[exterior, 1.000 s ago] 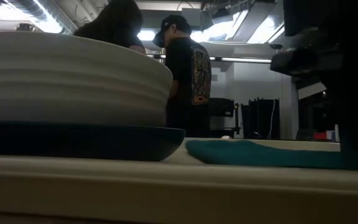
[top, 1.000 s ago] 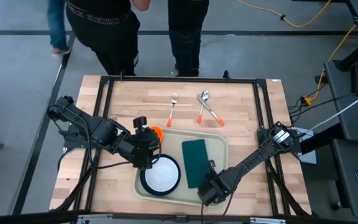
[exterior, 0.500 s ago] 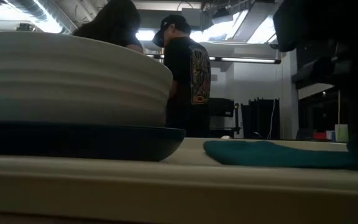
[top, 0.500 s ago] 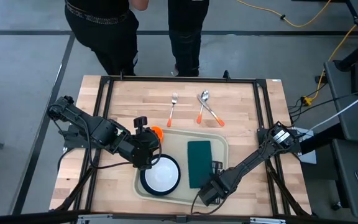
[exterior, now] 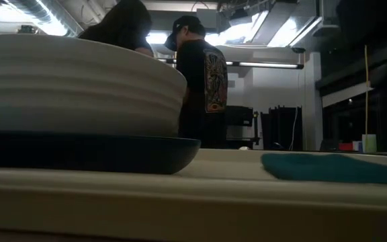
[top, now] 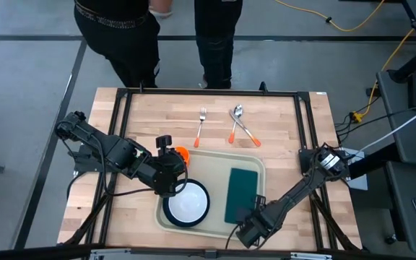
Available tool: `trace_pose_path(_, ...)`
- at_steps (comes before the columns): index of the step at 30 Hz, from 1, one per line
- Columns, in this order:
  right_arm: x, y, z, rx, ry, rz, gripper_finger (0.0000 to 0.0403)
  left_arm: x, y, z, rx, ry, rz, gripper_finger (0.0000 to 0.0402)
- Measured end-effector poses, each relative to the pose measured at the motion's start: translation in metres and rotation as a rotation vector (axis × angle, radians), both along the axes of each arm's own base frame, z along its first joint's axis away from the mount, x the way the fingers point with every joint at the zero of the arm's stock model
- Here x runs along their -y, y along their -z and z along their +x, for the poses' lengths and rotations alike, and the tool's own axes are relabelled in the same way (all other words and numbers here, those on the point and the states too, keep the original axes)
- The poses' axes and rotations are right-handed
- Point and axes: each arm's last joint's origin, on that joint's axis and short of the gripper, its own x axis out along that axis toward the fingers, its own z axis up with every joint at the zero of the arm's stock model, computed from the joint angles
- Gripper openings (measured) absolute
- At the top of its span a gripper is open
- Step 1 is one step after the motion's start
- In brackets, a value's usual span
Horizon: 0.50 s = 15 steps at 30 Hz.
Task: Set up tray
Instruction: Put the dark green napkin on the right of the brown tray
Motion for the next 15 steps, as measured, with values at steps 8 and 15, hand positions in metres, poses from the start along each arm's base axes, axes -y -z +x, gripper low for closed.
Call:
trace_pose_path(8, -0.0077, -0.0003, -0.0069, -0.012, -0.032, 0.014, 0.0010, 0.0015, -0.0019, 0.0028, 0.030, 0.017, -0.003, 0.0169)
trace_pose_path(15, -0.0095, -0.0004, -0.0087, -0.020, -0.069, 0.020, 0.0011, 0.0018, -0.0024, 0.0035, 0.038, 0.018, -0.006, 0.0169)
